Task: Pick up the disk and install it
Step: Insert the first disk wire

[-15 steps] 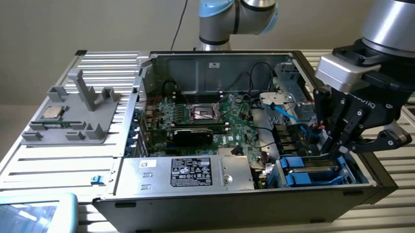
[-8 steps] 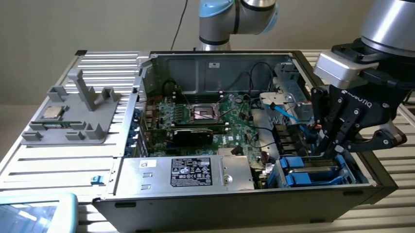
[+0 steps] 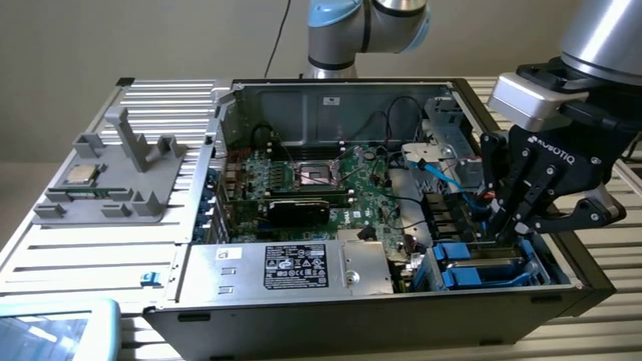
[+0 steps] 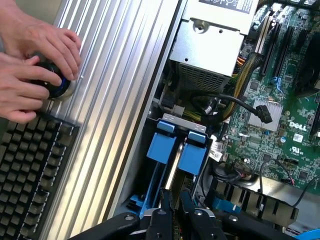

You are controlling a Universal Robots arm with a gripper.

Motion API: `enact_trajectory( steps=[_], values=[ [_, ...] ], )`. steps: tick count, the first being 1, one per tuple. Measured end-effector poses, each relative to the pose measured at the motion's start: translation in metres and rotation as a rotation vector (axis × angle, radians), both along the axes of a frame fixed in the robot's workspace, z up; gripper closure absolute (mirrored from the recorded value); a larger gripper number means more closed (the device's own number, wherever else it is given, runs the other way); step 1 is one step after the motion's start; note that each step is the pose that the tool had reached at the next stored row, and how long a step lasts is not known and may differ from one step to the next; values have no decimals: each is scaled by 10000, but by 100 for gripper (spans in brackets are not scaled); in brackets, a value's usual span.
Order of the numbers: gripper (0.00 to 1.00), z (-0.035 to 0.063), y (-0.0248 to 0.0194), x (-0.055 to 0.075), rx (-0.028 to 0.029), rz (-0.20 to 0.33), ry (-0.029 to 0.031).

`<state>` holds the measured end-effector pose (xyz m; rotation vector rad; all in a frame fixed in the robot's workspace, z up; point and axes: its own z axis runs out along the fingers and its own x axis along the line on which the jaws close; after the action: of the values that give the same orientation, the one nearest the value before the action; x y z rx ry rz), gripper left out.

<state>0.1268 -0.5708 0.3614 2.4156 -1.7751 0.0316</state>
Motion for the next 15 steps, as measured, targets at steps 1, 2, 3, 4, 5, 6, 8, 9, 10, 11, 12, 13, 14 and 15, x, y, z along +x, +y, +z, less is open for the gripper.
enact_trajectory(
  steps=[1, 2, 3, 4, 5, 6, 8, 9, 10, 11, 12, 13, 14, 15],
  values=[
    [83, 0, 2, 7, -9, 0, 48],
    [83, 0, 4, 14, -20, -1, 93],
    [83, 1, 6, 24, -22, -2, 124],
    [83, 0, 6, 29, -22, -6, 137],
    [83, 0, 6, 28, -22, -7, 140],
    [83, 0, 6, 28, -22, -7, 140],
    [83, 0, 6, 28, -21, -7, 141],
    [83, 0, 6, 29, -21, -7, 141],
    [83, 0, 6, 28, -21, -7, 141],
    [83, 0, 6, 28, -21, -7, 141],
    [83, 0, 6, 28, -21, -7, 140],
    [83, 0, 6, 28, -21, -7, 141],
    [83, 0, 6, 29, -21, -6, 140],
    [83, 0, 6, 28, -21, -7, 141]
  ],
)
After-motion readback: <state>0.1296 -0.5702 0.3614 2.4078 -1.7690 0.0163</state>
